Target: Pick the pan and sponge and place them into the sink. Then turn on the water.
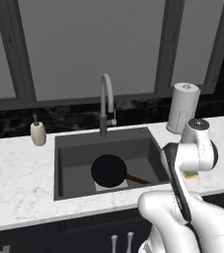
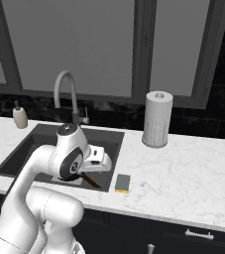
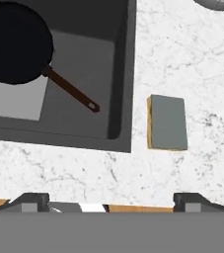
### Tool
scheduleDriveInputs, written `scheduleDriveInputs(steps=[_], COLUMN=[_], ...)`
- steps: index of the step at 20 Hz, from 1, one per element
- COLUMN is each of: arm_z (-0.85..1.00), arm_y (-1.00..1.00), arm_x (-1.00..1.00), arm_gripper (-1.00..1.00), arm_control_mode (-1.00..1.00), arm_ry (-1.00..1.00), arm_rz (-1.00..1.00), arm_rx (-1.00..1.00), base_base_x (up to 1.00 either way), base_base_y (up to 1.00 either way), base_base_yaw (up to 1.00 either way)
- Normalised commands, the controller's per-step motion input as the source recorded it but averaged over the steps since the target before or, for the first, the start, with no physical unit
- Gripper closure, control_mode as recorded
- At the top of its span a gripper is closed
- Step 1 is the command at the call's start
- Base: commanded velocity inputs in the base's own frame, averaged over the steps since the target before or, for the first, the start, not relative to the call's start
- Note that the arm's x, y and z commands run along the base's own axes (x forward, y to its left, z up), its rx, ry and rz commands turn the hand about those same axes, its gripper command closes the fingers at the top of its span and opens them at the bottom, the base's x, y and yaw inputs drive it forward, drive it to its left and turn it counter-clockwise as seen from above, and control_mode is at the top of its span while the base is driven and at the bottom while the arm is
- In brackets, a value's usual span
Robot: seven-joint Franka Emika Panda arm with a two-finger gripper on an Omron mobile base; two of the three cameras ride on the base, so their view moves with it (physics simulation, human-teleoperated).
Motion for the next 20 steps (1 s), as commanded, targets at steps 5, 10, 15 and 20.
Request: scheduleDriveInputs(steps=[5,10,15,20], arm_z=[0.24,-0.06,-0.33,-0.35], arm_y=[-0.44,-0.40,-0.34,-0.19], arm_x=[-0.04,0.00,0.19,0.37], arm_gripper=[-1.00,-1.00,-1.00,-1.00], arm_control_mode=[-1.00,-1.00,-1.00,-1.00], arm_ry=[0.18,0.00,0.00,0.00], arm_rz=[-0.03,-0.01,0.00,0.00], arm_rx=[0.00,0.02,0.09,0.08], base_base_x=[0.00,0.00,0.00,0.00], base_base_y=[0.00,0.00,0.00,0.00], base_base_yaw=[0.00,0.00,0.00,0.00])
